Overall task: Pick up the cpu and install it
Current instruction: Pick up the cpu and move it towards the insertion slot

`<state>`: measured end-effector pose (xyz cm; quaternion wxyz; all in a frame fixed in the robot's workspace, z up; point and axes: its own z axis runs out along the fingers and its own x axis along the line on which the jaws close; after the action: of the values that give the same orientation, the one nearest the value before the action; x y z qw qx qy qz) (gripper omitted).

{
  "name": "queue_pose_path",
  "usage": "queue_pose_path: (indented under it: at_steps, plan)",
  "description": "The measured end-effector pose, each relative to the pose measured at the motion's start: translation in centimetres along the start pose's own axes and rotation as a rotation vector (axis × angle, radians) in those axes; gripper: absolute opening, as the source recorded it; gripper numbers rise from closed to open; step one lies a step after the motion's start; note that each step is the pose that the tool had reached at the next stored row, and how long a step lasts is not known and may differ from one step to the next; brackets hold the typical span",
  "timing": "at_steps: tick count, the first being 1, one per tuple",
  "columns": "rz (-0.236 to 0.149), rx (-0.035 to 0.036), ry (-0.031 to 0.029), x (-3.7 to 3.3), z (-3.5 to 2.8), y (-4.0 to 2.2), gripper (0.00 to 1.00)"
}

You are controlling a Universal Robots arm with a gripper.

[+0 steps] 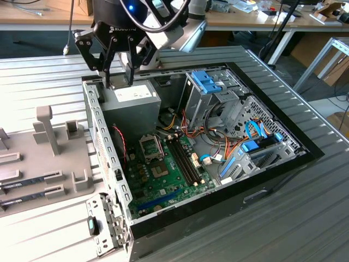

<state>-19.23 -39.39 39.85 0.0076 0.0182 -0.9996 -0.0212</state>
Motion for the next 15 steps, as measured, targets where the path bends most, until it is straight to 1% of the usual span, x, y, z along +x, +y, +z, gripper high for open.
queue_pose_path:
  at_steps: [15]
  plan:
    - [0.000,0.0001,-0.0001,-1.30,0.43,-0.54,0.47]
